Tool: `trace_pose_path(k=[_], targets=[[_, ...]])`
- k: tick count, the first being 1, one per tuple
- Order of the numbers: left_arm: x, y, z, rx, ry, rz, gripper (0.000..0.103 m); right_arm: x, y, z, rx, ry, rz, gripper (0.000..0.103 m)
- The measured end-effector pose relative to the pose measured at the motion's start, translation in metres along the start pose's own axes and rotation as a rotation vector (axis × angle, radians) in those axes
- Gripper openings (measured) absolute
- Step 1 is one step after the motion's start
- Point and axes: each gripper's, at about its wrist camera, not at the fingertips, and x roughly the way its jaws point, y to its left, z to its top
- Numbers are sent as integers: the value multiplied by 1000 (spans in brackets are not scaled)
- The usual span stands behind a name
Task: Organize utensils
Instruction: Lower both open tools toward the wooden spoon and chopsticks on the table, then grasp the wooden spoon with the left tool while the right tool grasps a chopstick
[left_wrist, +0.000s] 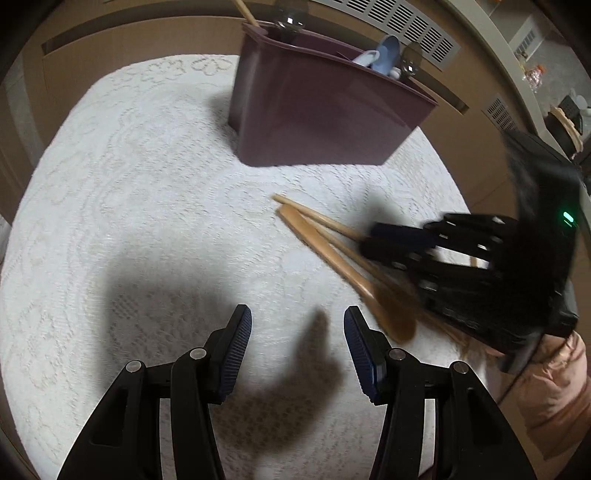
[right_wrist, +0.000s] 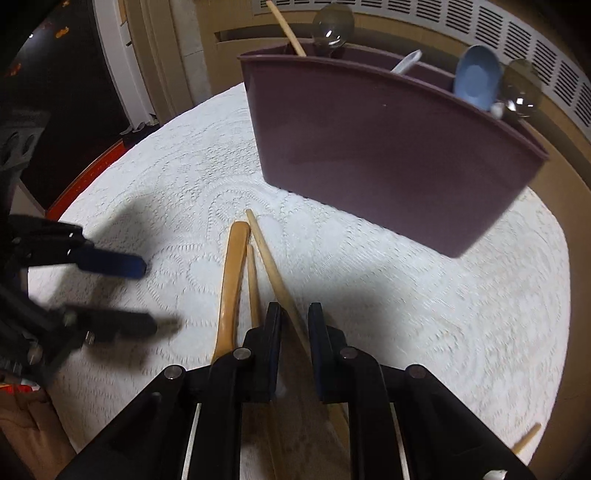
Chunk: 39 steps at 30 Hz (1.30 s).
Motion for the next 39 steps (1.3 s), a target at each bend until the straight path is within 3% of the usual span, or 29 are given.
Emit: trace_pose_path(k=[4,12,18,23,32,34,39], targets=[[5,-6,6,-10,20,-21,53,-2,-4,1,26,-4,7,6],[31,-20,38,-16,35,32,53,-26,-43,-36,175,-40,-60,6],[53,-51,59,110,14,123,46,-41,-55,-58,224,-69,-68,6],[56,-67,53,261,19,168,42,-48,-62,-66,245,-88,-56,6],[41,-48,39,329,51,308,43,-50,-62,-70,267,-101,-51,6],[38,-42,39,320,55,328,43,-49,-61,-69,268,-103,-48,6],[38,-24,49,188,67,264,43,-53,-59,-65,263,-118,-71,6]])
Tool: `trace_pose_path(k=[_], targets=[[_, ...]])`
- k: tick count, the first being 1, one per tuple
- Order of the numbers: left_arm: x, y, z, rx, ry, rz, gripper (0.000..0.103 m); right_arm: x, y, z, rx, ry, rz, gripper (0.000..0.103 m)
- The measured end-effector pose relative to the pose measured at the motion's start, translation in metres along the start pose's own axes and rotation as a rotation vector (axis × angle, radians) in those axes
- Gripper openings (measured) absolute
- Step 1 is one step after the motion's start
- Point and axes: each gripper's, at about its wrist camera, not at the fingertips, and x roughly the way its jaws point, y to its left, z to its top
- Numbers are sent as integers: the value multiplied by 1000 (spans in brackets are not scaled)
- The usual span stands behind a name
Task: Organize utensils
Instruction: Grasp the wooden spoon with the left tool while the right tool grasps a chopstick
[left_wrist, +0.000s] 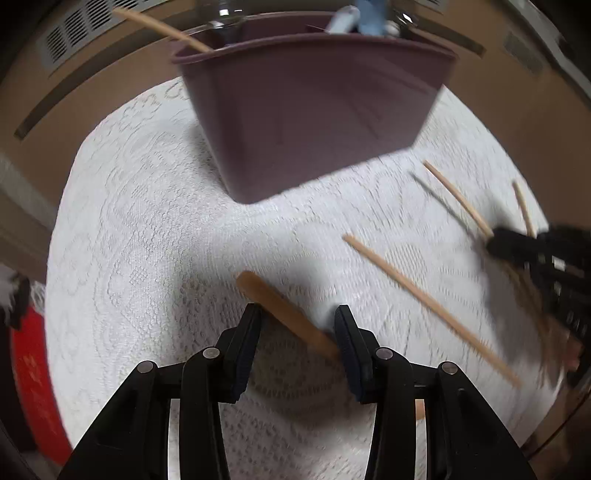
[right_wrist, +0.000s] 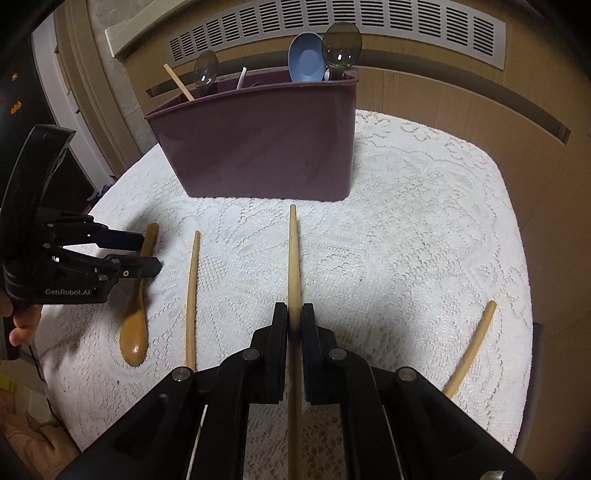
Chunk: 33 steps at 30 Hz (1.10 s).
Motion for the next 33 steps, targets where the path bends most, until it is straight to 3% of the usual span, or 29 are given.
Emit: trace_pose_path(k=[2,4,5,7,9,12,17,26,33], targets=[[2,0,5,-14,-22,3,41,-2,1,1,-4,-5,3,6],[3,-4,10,-20,-61,1,26,-3,1,2,-1,-7,9,6],[5,-10,11,-14,-73,-8,24,-4,1,2,1,-7,11,6],[6,-24,14,22,-81,-80,15,-5,0,2,5,-9,13,7],[6,-38,10,80,-74,-118,15,-6,-1,2,3,-6,15,7],[4,-47,3,129,-72,-93,15,-3,-4,3,0,7,4,7],[0,-33,-1,73,-10,-117,16,16,4,16,-25,48,21,8],[2,-33,1,60,76,-102,16,38,21,30,-109,89,-55,9],[10,-47,12,90,132,-46,16,39,28,32,-145,102,-66,7]])
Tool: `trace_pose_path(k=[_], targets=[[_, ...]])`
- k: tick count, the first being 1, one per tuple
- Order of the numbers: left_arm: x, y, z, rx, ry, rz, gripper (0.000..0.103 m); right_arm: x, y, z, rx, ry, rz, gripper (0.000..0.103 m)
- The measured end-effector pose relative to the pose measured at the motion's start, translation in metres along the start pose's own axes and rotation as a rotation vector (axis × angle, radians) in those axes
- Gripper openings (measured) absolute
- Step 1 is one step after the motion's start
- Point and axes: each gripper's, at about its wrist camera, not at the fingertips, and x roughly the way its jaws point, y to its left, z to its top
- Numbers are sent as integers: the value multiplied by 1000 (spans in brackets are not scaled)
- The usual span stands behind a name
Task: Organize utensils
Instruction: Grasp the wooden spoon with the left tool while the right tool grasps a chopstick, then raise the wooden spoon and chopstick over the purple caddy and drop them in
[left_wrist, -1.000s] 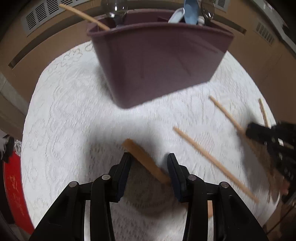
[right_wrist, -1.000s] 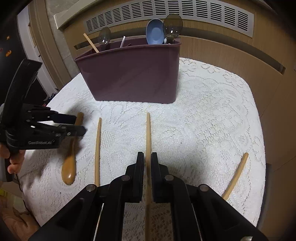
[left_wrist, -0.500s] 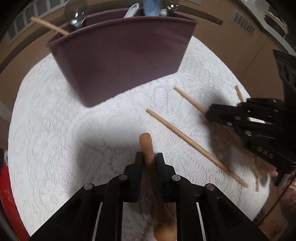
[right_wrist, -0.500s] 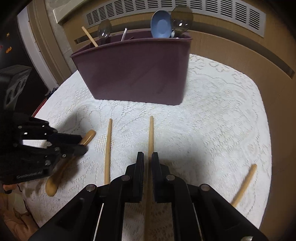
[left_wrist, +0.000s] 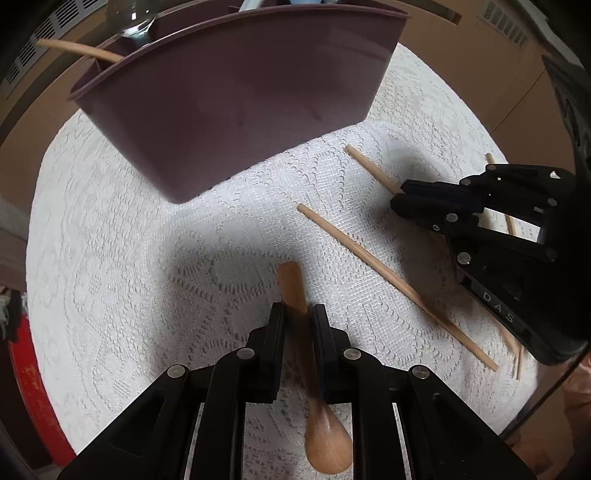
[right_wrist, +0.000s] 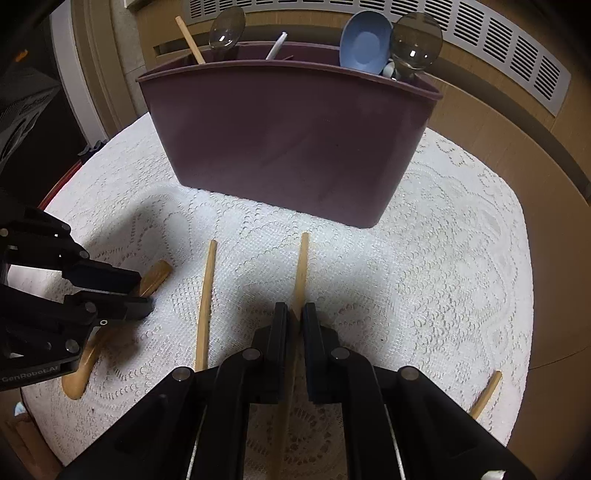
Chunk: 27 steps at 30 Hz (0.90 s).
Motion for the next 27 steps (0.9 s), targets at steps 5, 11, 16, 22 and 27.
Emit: trace_pose_path(k=[5,11,16,22,27], targets=[[4,-11,0,5,-63,9,15,-14,-4,-8,54,-42,47,6],[-14,-7,-35,-39,-246,-3,12,-57,-7,-25,110,-145,96,6],[-48,-2,-60,-130,-426,-35,12,-88,-11,-32,146,-217,98,6],[-102,4,-78,-133,-615,-35,12,-117,-17,-34,191,-302,110,6],[-138,6,-70,-105,-734,-28,12,-144,-12,-30,201,-388,105,6]])
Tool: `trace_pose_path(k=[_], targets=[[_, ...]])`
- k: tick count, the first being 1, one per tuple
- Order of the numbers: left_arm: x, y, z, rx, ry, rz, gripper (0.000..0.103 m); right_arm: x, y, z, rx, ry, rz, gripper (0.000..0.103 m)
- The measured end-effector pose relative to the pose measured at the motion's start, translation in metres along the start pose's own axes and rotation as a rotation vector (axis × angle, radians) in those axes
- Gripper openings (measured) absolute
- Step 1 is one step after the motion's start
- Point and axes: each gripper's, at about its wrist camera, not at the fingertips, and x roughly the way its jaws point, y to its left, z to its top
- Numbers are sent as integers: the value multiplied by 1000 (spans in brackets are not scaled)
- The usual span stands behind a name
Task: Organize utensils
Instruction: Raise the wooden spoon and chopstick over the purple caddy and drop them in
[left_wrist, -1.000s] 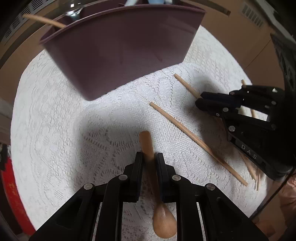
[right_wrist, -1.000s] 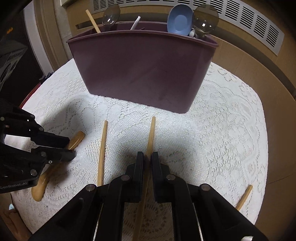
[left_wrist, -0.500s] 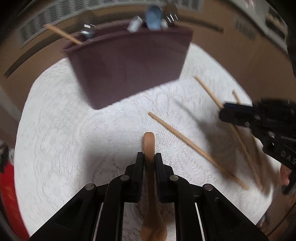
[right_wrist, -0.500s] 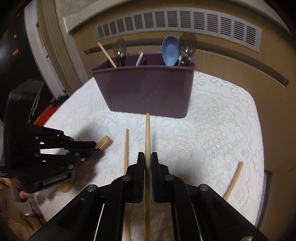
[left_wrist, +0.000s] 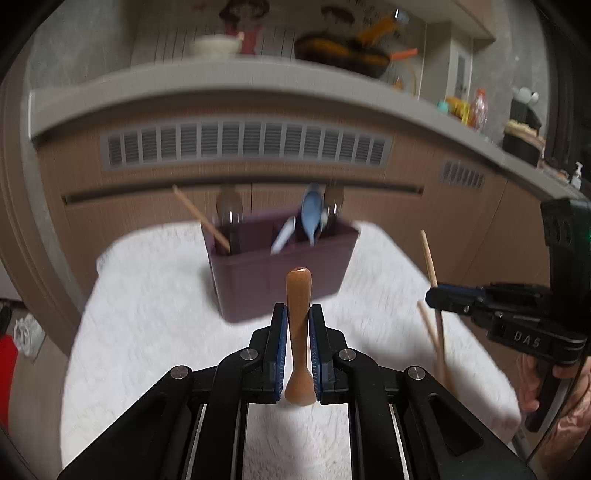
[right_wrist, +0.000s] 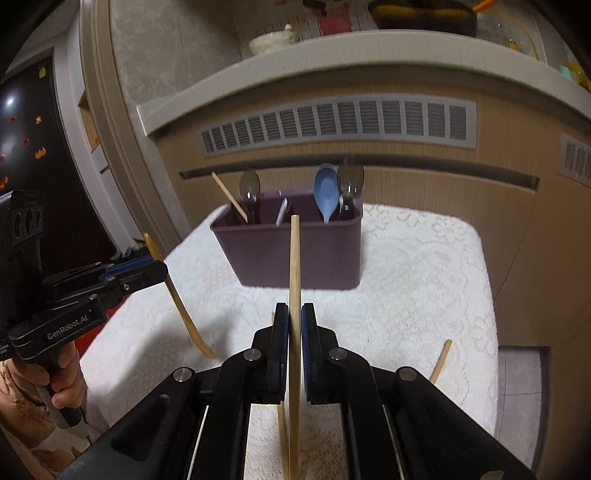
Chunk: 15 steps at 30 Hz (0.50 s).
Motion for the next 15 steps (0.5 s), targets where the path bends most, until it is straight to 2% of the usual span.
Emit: trace_pose_path(k=[4,6,9,12,15], targets=[[-19,-3,33,25,-86,-11,12,-21,8,18,-23,-66,-4,6],[-31,-2,55,41,-137,-16,12,-34,13,39,-51,-119,-17,6],[-50,0,101,62,-242,-24,12,-59,22,78,-99,-223,-63,6],[-64,1,138,96,-341,2,12,-82,32,120,-142,-333,-102,6],[-66,5,170,99,-389,5,12,-92,38,158,-166,-425,-136,6]])
